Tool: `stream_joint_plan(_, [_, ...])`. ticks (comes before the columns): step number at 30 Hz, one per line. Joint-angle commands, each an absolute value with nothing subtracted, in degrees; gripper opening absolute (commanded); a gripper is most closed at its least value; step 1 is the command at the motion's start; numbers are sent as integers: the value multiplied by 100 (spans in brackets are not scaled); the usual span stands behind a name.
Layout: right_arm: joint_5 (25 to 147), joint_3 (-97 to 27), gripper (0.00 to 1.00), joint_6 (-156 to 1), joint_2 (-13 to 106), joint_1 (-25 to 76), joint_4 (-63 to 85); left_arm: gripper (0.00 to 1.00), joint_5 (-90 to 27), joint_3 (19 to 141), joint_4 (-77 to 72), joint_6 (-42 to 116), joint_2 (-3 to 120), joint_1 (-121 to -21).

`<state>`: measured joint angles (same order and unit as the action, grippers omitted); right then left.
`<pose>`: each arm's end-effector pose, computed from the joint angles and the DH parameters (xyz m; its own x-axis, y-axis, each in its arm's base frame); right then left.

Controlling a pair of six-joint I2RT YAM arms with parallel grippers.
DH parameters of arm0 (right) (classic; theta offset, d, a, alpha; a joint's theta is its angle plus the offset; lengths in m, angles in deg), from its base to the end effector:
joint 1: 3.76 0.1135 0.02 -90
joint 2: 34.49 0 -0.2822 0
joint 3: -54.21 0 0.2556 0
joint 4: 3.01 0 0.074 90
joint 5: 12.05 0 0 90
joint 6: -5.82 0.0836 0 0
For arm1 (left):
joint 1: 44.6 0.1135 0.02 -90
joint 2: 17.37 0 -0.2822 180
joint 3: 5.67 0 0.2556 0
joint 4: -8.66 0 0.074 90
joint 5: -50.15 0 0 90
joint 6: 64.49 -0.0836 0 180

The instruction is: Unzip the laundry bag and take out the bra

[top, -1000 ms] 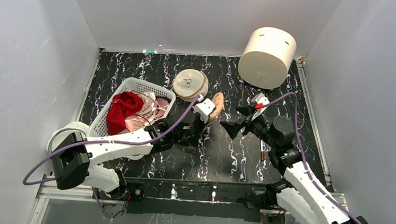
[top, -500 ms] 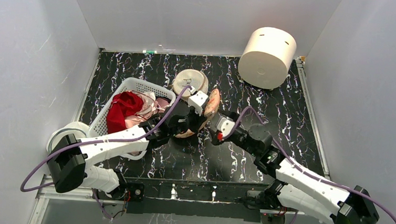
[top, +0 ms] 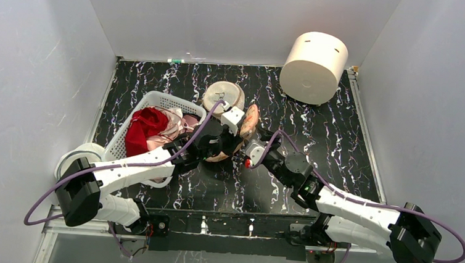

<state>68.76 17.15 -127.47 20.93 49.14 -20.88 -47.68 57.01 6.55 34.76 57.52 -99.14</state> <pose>0.1668 0.1985 0.2640 0.4701 -0.5006 -0.7269 -0.5065 0.5215 -0.6867 0.2113 -0.2770 0.2931 -0.2590 0.0892 -0.9617 0.6978 0.7058 -0.1225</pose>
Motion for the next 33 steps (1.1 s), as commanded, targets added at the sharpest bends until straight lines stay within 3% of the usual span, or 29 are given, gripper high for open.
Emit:
stream_joint_plan(1, [6522,1752,55,-12747,2160,4984,-2927,0,-4602,5983,695,3568,5662,-9914])
stream_joint_plan(11, [6403,1682,31,-12389,2167,4994,-2818,0,-4564,5999,677,3584,5716,-9915])
stream_joint_plan(24, [6272,1639,14,-12072,2201,4986,-2745,0,-4544,5997,677,3588,5721,-9912])
stream_joint_plan(33, [6197,1638,14,-11893,2022,4992,-2515,0,-4556,6007,665,3562,5731,-9910])
